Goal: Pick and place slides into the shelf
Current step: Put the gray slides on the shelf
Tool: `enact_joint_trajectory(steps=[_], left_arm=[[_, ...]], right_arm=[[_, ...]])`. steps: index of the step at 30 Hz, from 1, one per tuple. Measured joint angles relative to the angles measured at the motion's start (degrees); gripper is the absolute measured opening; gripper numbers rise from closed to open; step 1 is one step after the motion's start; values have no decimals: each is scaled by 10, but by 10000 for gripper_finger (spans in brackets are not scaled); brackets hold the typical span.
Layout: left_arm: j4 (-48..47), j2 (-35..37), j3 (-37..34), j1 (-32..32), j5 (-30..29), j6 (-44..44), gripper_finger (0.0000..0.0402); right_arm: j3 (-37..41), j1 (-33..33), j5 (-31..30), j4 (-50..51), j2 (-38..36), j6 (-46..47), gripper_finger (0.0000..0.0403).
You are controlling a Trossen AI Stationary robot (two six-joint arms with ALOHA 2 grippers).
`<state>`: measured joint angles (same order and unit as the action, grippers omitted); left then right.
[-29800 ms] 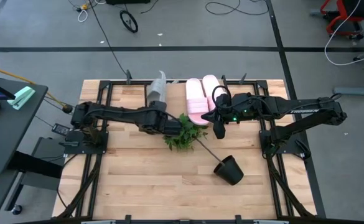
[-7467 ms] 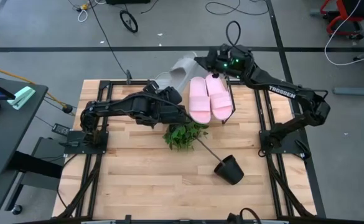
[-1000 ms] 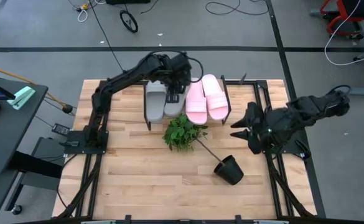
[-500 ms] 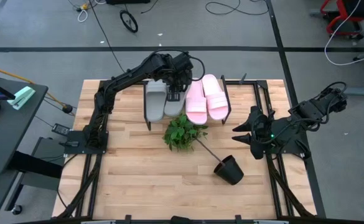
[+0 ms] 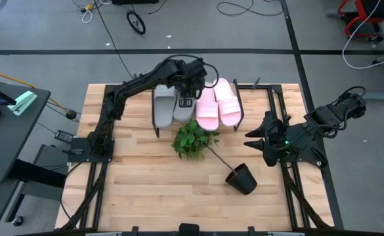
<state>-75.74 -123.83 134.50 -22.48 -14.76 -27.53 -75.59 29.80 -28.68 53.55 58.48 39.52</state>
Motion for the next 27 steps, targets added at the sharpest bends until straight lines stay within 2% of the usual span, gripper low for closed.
enact_joint_trajectory(steps=[6, 11, 17, 27], left_arm=[[5, -3, 1, 2, -25, 29, 86], [-6, -3, 1, 7, -51, 58, 17], [-61, -3, 1, 17, -90, 103, 10], [-109, -3, 3, 42, -115, 159, 9]], right_arm=[[0, 0, 0, 0, 0, 10, 164], [0, 0, -5, 0, 0, 14, 164], [0, 0, -6, 0, 0, 6, 164], [0, -1, -13, 0, 0, -8, 164]])
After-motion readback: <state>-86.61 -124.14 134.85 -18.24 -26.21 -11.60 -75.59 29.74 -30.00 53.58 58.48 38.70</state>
